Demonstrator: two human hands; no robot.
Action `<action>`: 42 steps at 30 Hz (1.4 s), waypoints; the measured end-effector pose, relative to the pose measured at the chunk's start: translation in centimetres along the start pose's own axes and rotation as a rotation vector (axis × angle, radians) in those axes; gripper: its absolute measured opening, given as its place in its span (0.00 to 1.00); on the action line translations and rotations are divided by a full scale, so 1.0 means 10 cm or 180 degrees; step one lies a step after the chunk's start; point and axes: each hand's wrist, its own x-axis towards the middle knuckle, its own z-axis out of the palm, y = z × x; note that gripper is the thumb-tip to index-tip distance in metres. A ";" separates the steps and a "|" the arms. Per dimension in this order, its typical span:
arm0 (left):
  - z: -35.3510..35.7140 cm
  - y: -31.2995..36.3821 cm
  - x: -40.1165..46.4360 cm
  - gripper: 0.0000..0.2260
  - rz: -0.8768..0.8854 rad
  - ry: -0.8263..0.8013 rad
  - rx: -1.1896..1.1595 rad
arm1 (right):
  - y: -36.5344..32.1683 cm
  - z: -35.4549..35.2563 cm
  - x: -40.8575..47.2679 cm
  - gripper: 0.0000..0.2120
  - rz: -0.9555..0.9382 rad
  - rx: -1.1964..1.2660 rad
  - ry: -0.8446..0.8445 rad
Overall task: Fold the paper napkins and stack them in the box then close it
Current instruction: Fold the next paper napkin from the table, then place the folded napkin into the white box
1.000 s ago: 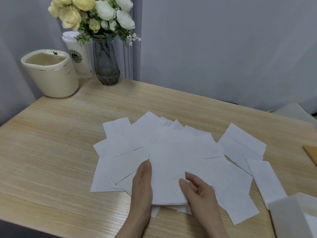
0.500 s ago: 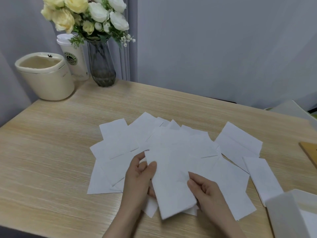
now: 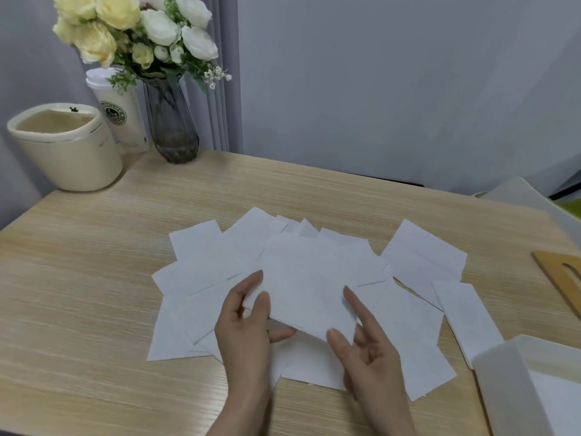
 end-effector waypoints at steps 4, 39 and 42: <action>-0.01 0.03 -0.06 0.14 0.0065 -0.0287 0.0062 | -0.06 -0.07 0.03 0.16 -0.0292 -0.0318 0.0295; 1.41 -0.18 -1.26 0.10 0.0018 -0.2189 0.1219 | -0.62 -2.15 -0.48 0.12 -0.0473 -0.2004 0.1915; 1.47 -0.27 -1.38 0.11 0.0450 -0.2184 0.1672 | -0.62 -2.26 -0.55 0.13 -0.0395 -0.2159 0.2033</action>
